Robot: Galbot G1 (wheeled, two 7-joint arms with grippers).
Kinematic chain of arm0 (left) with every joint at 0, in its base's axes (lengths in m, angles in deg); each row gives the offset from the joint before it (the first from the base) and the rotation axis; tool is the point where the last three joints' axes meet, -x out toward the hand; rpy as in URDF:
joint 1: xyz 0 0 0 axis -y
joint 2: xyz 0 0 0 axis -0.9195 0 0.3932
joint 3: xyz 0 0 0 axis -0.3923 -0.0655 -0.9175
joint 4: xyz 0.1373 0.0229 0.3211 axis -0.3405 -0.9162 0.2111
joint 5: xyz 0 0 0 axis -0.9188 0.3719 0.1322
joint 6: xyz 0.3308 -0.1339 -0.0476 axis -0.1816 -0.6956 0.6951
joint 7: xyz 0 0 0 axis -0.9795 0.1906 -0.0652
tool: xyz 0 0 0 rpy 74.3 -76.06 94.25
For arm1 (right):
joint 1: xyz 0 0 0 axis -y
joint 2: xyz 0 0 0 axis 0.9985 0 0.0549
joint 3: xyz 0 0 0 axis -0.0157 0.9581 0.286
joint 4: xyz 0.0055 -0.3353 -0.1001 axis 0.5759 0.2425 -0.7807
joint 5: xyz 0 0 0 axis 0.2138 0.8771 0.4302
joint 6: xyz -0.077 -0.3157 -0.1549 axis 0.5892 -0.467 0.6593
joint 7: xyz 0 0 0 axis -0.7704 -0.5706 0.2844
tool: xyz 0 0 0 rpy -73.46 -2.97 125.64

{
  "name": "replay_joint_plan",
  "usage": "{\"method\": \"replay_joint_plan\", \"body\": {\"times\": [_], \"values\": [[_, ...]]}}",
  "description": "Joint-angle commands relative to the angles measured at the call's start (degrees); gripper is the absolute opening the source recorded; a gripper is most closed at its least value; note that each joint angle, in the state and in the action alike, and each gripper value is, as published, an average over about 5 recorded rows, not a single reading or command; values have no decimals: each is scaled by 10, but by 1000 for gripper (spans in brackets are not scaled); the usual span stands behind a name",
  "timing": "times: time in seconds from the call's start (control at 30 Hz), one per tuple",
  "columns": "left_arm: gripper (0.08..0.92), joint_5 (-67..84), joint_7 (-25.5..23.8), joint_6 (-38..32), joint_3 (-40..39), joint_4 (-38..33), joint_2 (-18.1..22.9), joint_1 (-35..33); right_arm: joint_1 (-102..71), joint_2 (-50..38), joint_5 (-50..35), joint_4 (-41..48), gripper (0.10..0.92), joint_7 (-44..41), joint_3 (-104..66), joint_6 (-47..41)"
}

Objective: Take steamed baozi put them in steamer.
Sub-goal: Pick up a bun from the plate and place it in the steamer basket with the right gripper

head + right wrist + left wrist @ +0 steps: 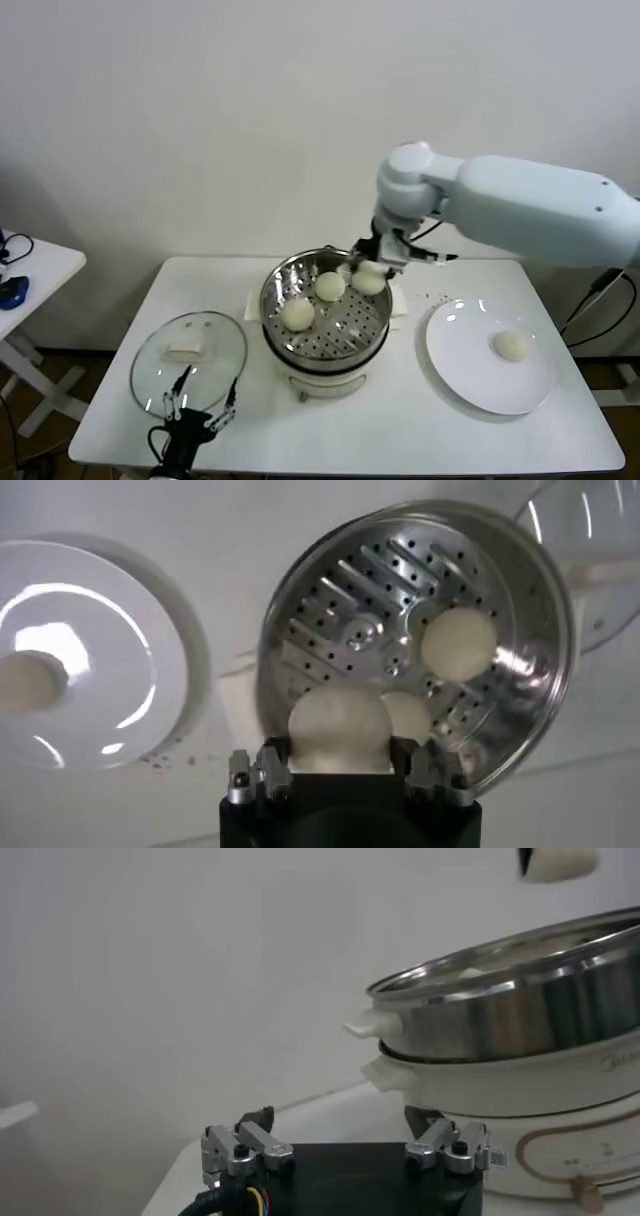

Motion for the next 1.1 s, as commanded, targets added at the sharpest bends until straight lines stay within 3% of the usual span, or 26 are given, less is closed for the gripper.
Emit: {"method": "replay_joint_plan", "body": {"times": [0.03,1.1], "values": [[823,0,0,0,0,-1,0,-3,-83,97,53,7,653,1,-16,15],[823,-4,0,3,-3,3,2,1,-115,57,74,-20,653,-2,-1,23]]}}
